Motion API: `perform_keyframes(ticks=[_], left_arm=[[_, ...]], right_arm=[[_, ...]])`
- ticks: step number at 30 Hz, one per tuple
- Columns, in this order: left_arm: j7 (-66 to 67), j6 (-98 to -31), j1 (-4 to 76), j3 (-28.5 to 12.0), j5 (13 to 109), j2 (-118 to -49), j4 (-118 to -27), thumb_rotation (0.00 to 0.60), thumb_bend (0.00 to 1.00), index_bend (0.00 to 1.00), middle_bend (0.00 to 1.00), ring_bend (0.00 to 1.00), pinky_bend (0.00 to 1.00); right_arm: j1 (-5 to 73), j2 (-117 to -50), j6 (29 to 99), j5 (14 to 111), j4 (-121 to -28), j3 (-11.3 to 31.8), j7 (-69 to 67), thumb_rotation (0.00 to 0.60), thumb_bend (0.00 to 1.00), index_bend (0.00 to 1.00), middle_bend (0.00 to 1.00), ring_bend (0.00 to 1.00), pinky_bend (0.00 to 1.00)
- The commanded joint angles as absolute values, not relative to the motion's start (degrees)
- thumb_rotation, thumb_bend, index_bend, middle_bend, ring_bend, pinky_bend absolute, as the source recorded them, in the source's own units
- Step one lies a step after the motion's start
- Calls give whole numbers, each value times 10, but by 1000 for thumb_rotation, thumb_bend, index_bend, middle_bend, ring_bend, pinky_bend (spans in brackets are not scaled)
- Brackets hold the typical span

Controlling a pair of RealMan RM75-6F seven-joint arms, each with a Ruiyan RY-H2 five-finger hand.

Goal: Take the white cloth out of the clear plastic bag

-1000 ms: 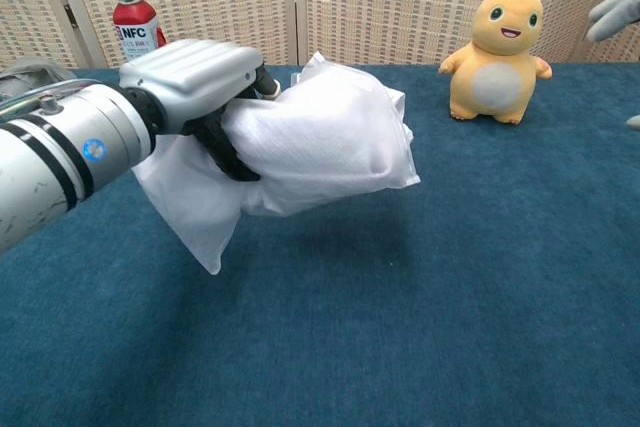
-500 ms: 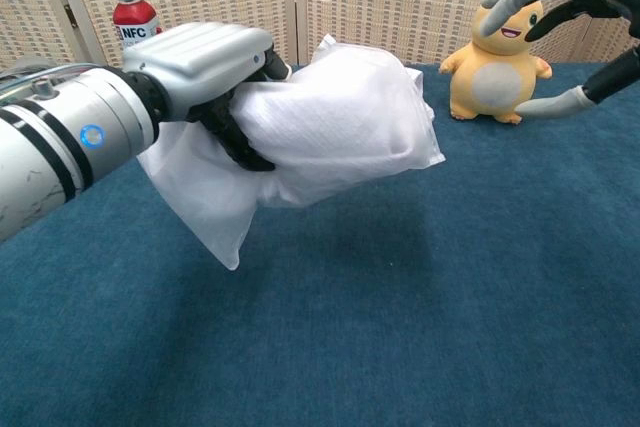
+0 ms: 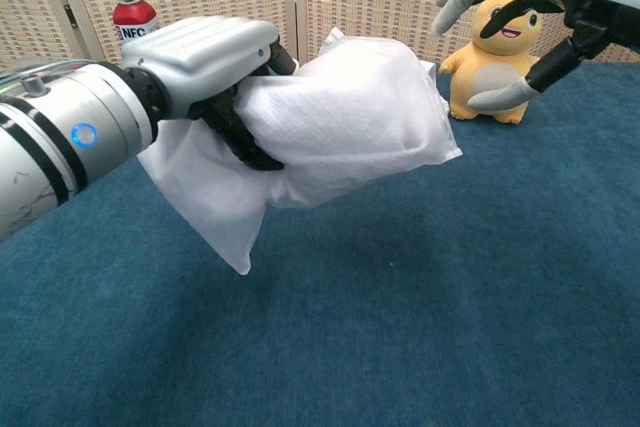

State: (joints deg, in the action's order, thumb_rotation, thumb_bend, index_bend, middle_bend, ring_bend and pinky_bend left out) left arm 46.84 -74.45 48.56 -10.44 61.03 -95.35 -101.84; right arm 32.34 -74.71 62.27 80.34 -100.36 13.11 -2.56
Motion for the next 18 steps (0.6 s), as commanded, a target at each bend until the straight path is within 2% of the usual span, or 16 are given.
perform_keyframes(ticks=[1,18], left_arm=[[465,-745,483,-105,615,-952,-1020,600,268,618,796,634,462],[462,-742,476,-112,634,-946,-1031,600,272,617,795,634,462]], right_arm=[[331,-754,615,796,-1002,132,-20,600,50,343,125,78,231],[359,-775,604,781,-1001,134,-4,600,48,342,123,78,231]])
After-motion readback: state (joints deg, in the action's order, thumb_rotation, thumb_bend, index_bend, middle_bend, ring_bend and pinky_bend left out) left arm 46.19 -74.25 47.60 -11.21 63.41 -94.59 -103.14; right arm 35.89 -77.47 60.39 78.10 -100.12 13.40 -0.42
